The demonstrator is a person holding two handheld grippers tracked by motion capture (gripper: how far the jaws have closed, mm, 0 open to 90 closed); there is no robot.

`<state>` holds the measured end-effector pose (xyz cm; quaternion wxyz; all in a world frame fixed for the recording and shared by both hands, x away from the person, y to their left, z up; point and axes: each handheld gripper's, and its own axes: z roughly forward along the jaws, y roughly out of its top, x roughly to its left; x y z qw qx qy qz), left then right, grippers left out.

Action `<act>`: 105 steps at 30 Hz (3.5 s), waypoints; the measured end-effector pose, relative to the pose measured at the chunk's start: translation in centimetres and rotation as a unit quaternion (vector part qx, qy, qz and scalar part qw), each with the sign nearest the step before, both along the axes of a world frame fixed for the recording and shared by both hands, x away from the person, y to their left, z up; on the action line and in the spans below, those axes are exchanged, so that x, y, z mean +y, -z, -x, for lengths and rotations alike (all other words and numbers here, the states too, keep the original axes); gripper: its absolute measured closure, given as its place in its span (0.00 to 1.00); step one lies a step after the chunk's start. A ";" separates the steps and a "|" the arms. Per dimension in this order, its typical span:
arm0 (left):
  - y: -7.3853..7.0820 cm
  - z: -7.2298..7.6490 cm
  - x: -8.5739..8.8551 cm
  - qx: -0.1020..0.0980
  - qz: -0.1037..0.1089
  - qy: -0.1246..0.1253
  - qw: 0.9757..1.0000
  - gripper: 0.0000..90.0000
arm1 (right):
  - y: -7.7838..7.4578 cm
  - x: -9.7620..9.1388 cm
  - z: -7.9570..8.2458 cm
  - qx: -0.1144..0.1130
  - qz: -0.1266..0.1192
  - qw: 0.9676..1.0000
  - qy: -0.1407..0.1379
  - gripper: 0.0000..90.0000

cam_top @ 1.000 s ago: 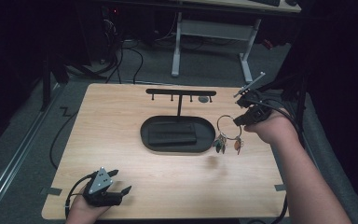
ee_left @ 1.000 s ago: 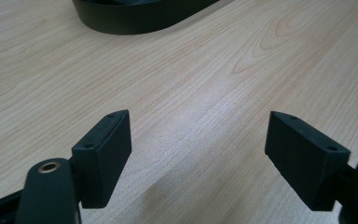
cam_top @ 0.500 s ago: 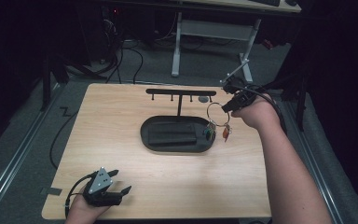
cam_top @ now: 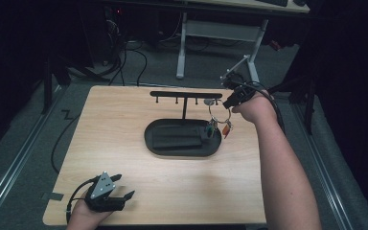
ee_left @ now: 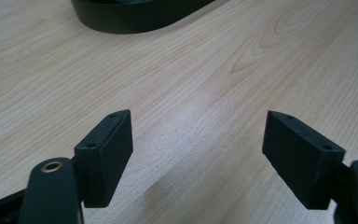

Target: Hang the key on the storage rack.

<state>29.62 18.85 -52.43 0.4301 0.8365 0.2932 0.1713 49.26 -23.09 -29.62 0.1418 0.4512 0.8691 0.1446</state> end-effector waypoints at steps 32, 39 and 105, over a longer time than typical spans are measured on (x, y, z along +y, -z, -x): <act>-0.1 -0.1 0.2 0.007 -0.002 -0.002 1.000 0.28 | 2.2 0.1 -2.9 0.002 -0.009 1.000 0.030 0.81; -0.1 -0.3 0.5 0.012 0.006 -0.010 1.000 0.28 | 2.0 -0.4 -0.5 -0.021 -0.018 0.999 0.026 0.63; -0.5 0.7 -2.7 -0.016 -0.022 -0.004 1.000 0.28 | 21.9 -6.1 20.5 -0.185 -0.179 0.966 0.032 0.09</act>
